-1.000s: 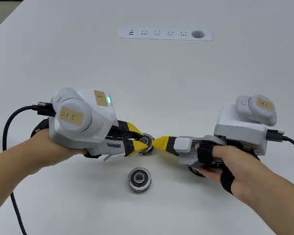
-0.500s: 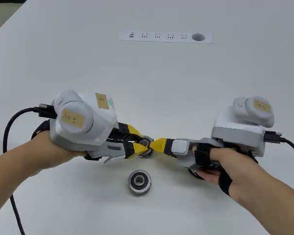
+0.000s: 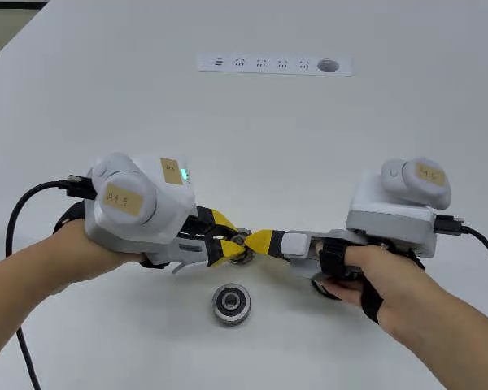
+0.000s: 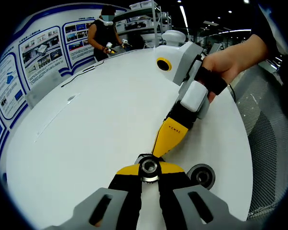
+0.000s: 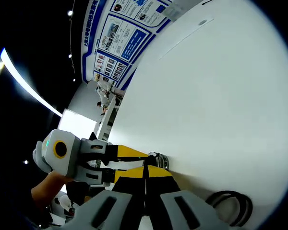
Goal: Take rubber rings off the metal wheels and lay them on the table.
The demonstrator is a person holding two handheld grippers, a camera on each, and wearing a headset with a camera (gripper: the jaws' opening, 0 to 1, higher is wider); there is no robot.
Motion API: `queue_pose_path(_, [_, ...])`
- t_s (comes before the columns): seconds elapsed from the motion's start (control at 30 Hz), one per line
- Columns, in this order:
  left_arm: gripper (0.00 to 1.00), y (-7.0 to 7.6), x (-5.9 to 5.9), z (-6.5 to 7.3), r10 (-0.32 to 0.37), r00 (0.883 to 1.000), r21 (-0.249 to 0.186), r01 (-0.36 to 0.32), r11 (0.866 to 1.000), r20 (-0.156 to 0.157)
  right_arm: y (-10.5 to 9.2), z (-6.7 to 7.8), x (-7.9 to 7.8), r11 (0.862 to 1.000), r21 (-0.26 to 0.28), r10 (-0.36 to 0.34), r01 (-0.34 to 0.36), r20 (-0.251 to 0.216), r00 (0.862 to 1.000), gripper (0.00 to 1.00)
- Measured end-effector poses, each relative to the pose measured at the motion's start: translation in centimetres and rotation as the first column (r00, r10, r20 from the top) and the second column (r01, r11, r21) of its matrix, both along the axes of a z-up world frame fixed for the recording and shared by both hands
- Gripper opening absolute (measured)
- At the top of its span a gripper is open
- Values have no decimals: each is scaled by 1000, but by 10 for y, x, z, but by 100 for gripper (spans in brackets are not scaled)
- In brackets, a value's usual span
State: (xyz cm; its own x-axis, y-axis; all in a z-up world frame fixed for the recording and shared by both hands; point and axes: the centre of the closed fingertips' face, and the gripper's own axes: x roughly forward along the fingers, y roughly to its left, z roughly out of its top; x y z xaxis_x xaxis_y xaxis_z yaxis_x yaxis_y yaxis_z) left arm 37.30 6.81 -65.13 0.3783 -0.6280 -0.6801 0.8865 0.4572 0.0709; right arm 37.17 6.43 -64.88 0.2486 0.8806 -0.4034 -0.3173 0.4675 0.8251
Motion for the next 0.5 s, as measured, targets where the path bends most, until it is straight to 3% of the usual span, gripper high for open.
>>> queue_pose_path(0.5, [12, 0, 0, 0, -7, 1000, 2, 7, 1000, 5, 2, 8, -5, 998, 14, 53, -54, 60, 997, 1])
